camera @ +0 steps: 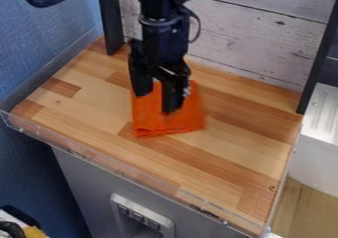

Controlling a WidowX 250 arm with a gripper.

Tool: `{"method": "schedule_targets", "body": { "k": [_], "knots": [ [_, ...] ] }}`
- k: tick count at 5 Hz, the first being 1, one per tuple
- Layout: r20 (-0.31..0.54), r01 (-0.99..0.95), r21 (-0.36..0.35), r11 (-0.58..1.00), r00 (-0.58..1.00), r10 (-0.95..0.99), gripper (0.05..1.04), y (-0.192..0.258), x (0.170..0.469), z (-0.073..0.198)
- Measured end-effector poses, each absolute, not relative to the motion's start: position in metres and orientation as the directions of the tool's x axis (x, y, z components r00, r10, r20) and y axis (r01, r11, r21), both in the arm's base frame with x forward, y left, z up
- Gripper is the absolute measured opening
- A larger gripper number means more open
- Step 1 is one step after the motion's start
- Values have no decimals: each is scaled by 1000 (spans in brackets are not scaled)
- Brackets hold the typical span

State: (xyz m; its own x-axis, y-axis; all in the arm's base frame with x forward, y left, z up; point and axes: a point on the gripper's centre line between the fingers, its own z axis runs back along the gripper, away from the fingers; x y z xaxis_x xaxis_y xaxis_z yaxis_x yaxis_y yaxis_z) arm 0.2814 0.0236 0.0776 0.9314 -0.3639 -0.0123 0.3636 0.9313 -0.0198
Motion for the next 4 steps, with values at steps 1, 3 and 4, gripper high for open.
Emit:
{"method": "schedule_targets", "body": {
  "k": [1,3,4],
  "knots": [
    [19,493,-14,870,870,-493,999,44,296,77],
    [45,686,11,728,727,-685,999,69,317,80],
    [45,743,14,670,668,-742,998,75,321,87]
  ]
}}
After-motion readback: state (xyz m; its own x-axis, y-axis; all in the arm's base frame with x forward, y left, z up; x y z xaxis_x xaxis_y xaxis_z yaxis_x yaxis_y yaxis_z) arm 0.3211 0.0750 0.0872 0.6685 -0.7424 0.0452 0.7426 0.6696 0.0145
